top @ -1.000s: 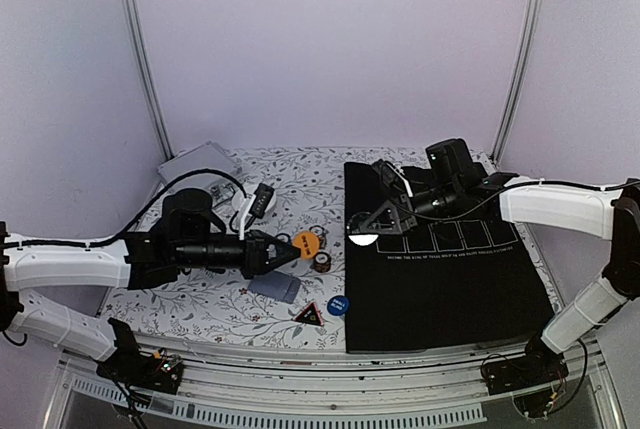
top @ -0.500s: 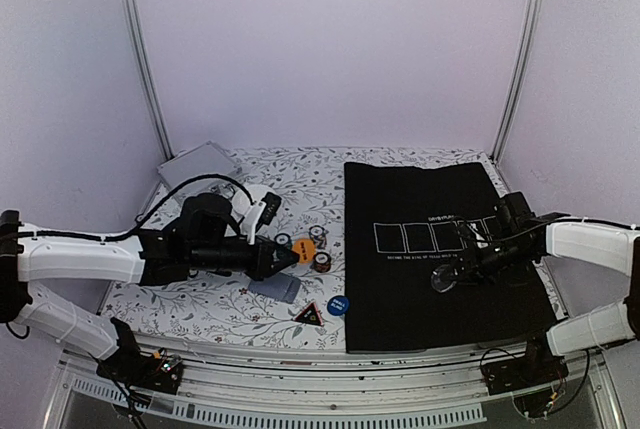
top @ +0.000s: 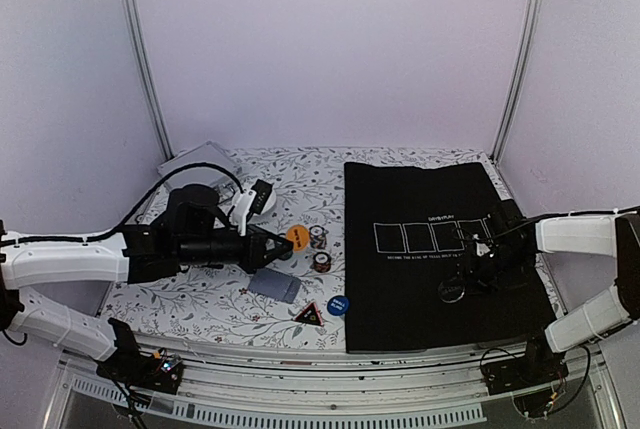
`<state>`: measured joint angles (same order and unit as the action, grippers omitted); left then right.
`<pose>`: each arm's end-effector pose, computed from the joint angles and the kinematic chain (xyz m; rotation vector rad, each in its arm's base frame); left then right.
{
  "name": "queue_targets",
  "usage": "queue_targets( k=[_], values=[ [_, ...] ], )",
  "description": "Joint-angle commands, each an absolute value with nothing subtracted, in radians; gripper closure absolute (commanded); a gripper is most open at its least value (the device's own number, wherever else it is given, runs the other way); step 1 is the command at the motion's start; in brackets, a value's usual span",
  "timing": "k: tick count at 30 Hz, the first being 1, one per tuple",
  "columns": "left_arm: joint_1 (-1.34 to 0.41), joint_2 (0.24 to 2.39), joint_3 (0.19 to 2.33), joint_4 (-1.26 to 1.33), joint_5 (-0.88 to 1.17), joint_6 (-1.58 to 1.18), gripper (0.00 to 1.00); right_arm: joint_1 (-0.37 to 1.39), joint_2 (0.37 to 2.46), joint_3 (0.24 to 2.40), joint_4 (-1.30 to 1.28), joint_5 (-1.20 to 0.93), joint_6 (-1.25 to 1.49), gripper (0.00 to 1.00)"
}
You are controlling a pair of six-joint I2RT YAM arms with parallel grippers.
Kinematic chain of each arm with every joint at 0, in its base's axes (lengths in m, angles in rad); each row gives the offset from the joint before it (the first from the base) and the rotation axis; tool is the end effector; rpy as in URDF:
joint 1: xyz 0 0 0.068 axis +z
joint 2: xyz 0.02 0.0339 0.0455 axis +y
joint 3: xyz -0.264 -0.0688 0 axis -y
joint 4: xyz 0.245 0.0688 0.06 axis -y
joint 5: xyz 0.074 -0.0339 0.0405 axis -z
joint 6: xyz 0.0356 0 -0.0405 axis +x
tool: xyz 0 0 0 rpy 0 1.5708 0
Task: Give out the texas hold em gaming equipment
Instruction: Place the dealer button in the dealer area, then pass from the left arm to the right
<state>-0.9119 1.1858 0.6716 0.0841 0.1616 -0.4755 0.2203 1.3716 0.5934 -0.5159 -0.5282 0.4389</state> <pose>0.1564 -0.2114 0.2444 0.5750 2.0769 -1.0167 0.2039 0.0640 0.1423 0.2096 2.9200 0.8803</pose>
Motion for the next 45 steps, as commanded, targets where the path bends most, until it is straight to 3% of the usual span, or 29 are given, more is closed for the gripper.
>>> queue_targets(
  k=[1,4,8,10,12,19,27,37,45],
  values=[
    [-0.922,1.158,0.672,0.047,0.138,-0.439,1.00,0.215,1.315,0.629,-0.563,-0.273,0.494,0.46],
    [-0.922,1.154,0.683,0.039,0.140,-0.424,1.00,0.213,1.223,0.667,-0.602,-0.133,0.542,0.32],
    [-0.927,1.144,0.687,0.051,0.170,-0.398,1.00,0.213,1.089,0.771,-0.623,-0.050,0.552,0.23],
    [-0.937,1.139,0.688,0.065,0.194,-0.369,1.00,0.220,1.042,0.816,-0.529,-0.179,0.472,0.17],
    [-0.948,1.135,0.692,0.086,0.218,-0.346,1.00,0.281,1.042,0.853,-0.419,-0.342,0.399,0.18],
    [-1.001,1.131,0.725,0.150,0.302,-0.302,1.00,0.707,1.301,1.152,-0.285,-0.771,0.132,0.18],
    [-1.034,1.145,0.789,0.095,0.337,-0.261,1.00,0.861,1.488,1.334,-0.390,-0.832,-0.095,0.39],
    [-1.044,1.198,0.824,0.094,0.340,-0.263,1.00,0.883,1.515,1.299,-0.379,-0.851,-0.104,0.85],
    [-1.049,1.201,0.831,0.094,0.341,-0.258,1.00,0.887,1.535,1.279,-0.377,-0.831,-0.094,0.84]
  ],
)
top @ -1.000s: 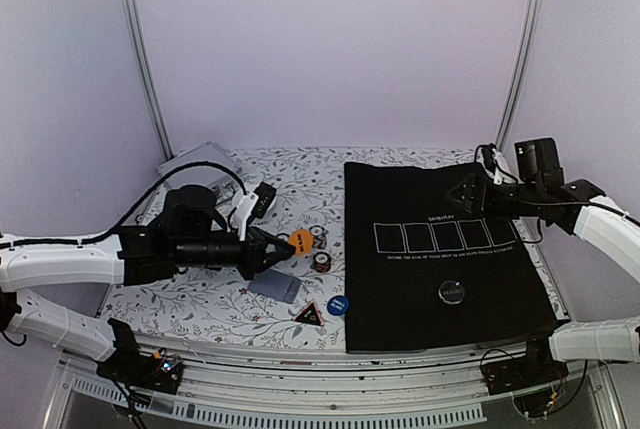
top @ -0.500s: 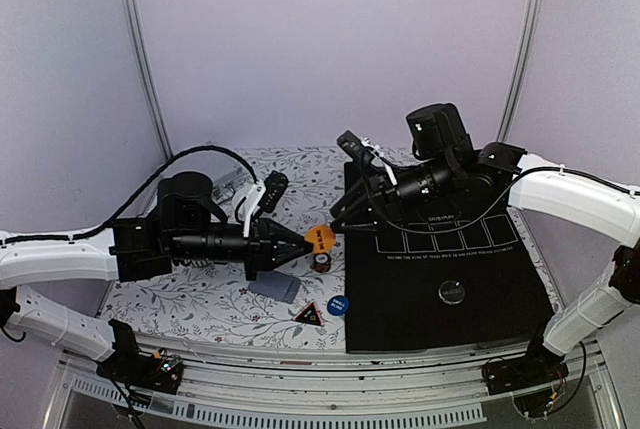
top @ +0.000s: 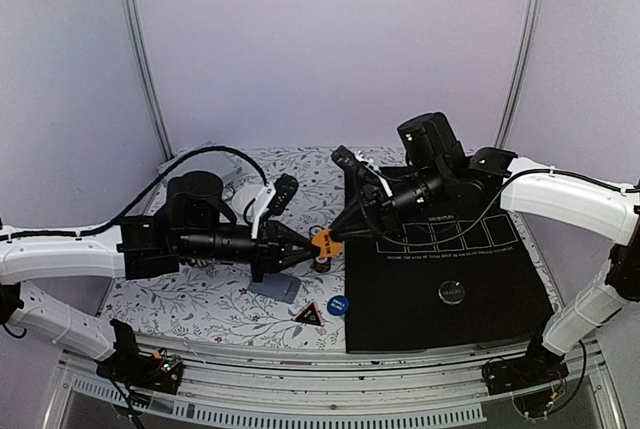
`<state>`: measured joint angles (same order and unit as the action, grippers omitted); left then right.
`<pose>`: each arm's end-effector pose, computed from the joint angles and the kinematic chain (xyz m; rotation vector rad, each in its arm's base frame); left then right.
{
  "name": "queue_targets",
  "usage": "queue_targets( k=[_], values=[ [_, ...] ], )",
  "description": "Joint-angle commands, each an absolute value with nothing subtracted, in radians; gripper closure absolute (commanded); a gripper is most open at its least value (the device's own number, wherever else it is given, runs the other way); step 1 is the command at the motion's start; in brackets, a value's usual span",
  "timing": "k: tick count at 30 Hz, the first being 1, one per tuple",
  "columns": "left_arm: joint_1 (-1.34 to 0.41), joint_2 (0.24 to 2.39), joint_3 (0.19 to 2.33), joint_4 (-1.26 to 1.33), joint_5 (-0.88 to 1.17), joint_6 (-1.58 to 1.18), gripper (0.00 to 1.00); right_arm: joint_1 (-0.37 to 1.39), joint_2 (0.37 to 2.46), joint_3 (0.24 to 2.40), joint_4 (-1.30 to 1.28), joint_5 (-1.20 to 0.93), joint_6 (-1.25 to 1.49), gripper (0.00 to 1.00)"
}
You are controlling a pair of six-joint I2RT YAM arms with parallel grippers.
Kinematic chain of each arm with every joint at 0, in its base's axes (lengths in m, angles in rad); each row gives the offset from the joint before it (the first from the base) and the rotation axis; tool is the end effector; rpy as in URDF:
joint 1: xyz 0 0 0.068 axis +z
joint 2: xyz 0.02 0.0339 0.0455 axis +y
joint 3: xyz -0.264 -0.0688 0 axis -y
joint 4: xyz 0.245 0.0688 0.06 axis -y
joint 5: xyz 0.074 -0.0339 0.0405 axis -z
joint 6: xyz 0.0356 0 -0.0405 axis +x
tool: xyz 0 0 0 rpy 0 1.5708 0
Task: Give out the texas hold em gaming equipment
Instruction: Pass from the left arm to the right
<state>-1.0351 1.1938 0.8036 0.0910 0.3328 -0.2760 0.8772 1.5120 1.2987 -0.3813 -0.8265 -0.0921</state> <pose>0.1304 -0.2425 0.2895 0.9826 1.7864 -1.1797 0.1959 0.2766 0.3289 -1.4713 1.7001 1.3319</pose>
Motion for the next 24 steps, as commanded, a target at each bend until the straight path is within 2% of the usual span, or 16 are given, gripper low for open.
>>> queue_targets(
  k=[1,5,14,15,16,17,21,24],
  values=[
    [-1.048,1.200,0.830,0.094,0.340,-0.258,1.00,0.887,1.535,1.277,-0.379,-0.835,-0.094,0.84],
    [-1.049,1.198,0.824,0.094,0.336,-0.258,1.00,0.889,1.530,1.272,-0.379,-0.839,-0.093,0.97],
    [-1.049,1.192,0.815,0.091,0.298,-0.264,0.99,0.887,1.498,1.257,-0.371,-0.795,-0.083,0.98],
    [-1.048,1.191,0.813,0.090,0.290,-0.266,0.90,0.887,1.497,1.255,-0.370,-0.790,-0.080,0.98],
    [-1.048,1.190,0.811,0.089,0.282,-0.269,0.78,0.887,1.497,1.252,-0.370,-0.788,-0.076,0.98],
    [-1.049,1.189,0.809,0.088,0.273,-0.272,0.71,0.887,1.495,1.251,-0.370,-0.781,-0.073,0.98],
    [-1.049,1.169,0.795,0.087,0.239,-0.283,0.54,0.883,1.483,1.241,-0.366,-0.761,-0.061,0.98],
    [-1.048,1.152,0.779,0.088,0.210,-0.292,0.36,0.872,1.472,1.232,-0.364,-0.753,-0.052,0.98]
  ],
)
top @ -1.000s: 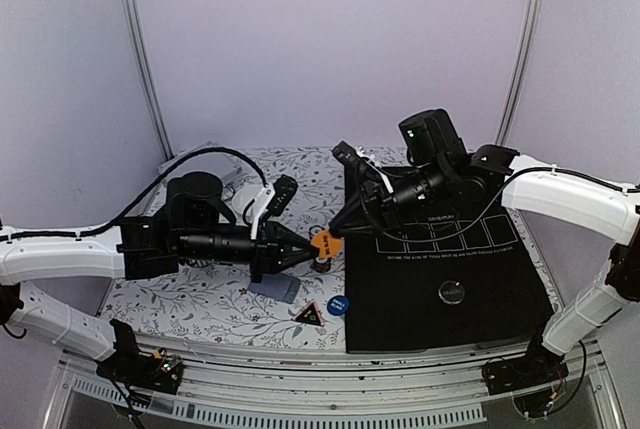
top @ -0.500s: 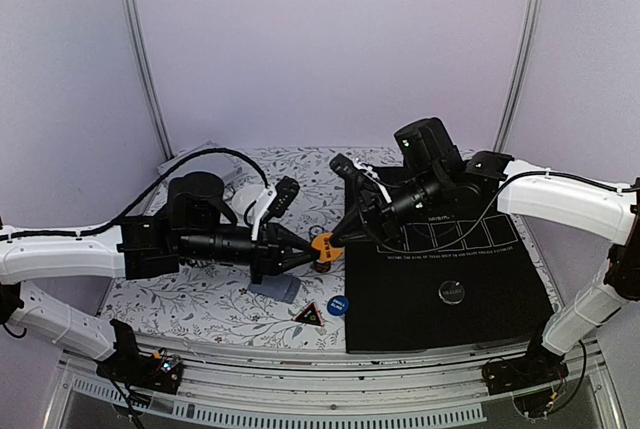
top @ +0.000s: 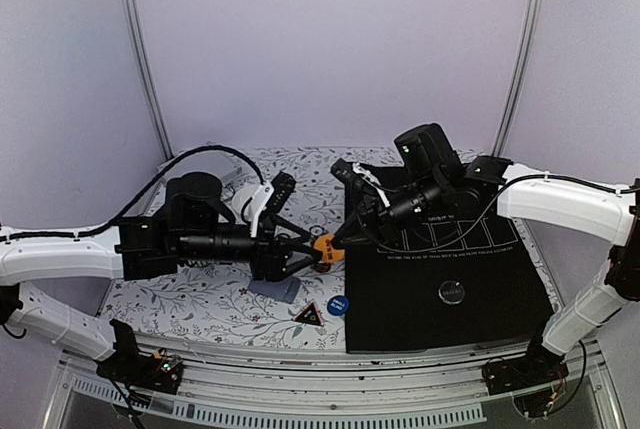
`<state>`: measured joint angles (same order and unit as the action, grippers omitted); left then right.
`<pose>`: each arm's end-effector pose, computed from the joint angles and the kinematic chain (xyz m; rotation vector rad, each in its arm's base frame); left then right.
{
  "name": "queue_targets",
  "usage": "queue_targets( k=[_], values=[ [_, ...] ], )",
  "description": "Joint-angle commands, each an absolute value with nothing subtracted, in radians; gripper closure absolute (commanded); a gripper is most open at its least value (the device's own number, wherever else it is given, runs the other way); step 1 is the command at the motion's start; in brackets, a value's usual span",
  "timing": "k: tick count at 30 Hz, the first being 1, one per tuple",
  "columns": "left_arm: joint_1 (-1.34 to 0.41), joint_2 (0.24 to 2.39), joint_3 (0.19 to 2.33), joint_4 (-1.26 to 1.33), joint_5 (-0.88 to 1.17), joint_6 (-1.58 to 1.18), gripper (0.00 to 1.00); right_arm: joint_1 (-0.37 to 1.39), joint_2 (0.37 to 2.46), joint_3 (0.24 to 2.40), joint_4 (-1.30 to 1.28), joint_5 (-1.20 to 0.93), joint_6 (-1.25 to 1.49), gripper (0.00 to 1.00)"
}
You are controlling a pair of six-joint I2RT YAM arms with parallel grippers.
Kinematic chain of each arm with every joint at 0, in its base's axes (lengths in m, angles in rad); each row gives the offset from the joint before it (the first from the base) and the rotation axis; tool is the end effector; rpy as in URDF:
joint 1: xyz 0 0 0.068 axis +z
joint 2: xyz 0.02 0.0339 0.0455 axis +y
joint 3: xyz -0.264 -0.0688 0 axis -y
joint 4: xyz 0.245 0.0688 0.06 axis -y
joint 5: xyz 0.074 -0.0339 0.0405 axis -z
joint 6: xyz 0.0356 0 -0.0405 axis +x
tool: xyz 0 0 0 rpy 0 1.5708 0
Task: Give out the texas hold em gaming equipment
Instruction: Pass from the left arm to the right, then place the big blind button in the big blind area.
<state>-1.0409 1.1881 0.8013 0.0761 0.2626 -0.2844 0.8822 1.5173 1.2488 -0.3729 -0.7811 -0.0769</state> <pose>0.1306 -0.2412 0.2884 0.9317 1.8150 -1.1224 0.1952 0.2766 0.3106 -1.4521 1.7844 1.2960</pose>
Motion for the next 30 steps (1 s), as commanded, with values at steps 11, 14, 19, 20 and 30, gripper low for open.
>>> queue_targets(
  k=[11,14,19,20,30],
  values=[
    [-1.047,1.121,0.753,0.035,0.073,-0.325,0.06,0.710,1.447,1.216,-0.351,-0.685,0.064,0.98],
    [-1.045,1.124,0.749,0.018,0.049,-0.331,0.02,0.535,1.484,1.229,-0.327,-0.664,0.141,0.98],
    [-1.043,1.166,0.754,-0.015,0.051,-0.354,0.02,0.281,1.609,1.245,-0.214,-0.724,0.339,0.98],
    [-1.042,1.183,0.758,-0.033,0.054,-0.359,0.02,0.249,1.636,1.249,-0.193,-0.726,0.367,0.98],
    [-1.040,1.277,0.730,-0.083,0.051,-0.413,0.02,0.109,1.913,1.400,-0.134,-0.674,0.441,0.98]
  ],
)
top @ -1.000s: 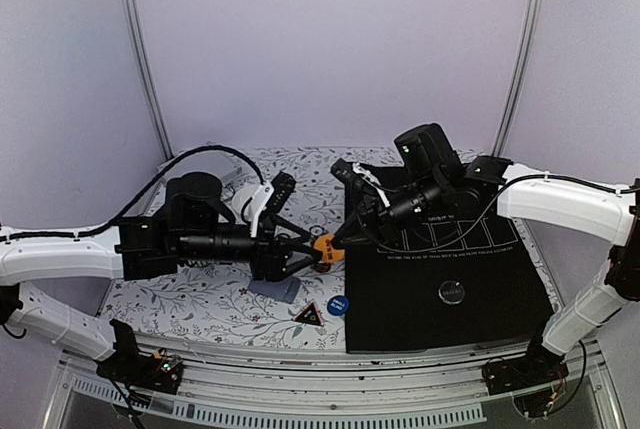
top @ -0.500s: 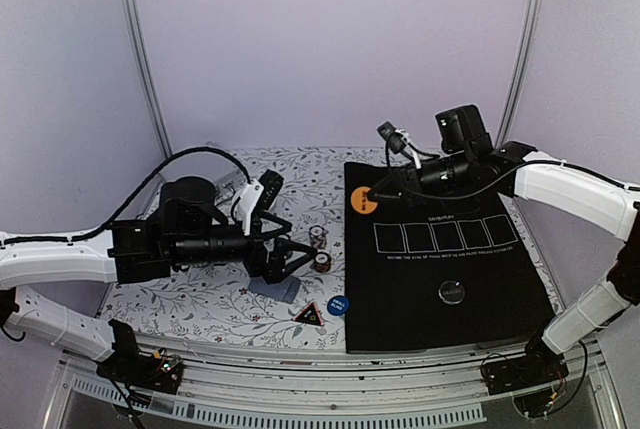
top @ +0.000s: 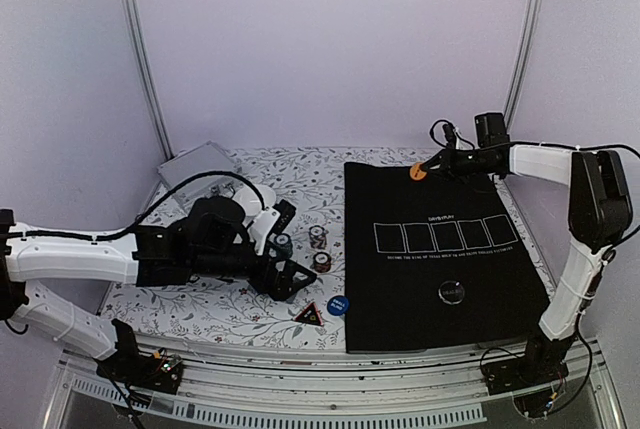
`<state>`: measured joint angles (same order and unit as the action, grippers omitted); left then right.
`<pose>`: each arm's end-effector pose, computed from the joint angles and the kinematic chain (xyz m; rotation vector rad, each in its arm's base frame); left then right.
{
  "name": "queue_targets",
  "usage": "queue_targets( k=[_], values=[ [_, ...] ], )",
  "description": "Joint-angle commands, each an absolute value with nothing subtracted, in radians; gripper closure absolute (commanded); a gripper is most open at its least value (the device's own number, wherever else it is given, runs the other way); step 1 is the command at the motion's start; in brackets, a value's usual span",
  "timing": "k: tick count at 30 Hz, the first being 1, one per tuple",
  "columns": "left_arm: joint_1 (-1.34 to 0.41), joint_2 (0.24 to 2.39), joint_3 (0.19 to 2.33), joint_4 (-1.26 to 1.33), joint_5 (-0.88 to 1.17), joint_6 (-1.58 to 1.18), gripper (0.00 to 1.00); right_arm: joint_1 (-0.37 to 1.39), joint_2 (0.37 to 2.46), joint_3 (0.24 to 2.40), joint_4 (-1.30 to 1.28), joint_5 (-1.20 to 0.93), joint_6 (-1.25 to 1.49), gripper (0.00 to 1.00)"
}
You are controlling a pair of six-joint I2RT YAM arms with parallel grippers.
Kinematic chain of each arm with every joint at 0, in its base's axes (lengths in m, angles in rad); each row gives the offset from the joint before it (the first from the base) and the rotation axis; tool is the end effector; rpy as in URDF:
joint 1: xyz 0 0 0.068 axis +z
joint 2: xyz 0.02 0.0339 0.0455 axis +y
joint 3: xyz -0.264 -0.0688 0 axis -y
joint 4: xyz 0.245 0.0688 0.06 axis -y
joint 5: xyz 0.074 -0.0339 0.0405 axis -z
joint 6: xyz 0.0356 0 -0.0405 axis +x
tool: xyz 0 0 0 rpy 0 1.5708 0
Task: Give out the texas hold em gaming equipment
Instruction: Place the big blind button in the big blind area.
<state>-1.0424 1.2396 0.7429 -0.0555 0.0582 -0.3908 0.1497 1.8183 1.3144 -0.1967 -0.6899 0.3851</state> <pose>0.1350 -0.2354 0.2417 0.7581 2.1291 -0.8785 0.3978 0.0829 0.2383 -0.1096 2.2923 1.0624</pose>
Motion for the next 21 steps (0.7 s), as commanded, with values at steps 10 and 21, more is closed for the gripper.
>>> queue_targets(
  k=[10,21],
  values=[
    [-1.032,1.355,0.792,-0.123,0.051,-0.350,0.02,0.035,2.269,1.648,-0.124,-0.626,0.543,0.98],
    [-1.008,1.356,0.797,-0.146,0.051,-0.329,0.02,0.002,2.307,1.684,-0.199,-0.504,0.528,0.43]
  ],
)
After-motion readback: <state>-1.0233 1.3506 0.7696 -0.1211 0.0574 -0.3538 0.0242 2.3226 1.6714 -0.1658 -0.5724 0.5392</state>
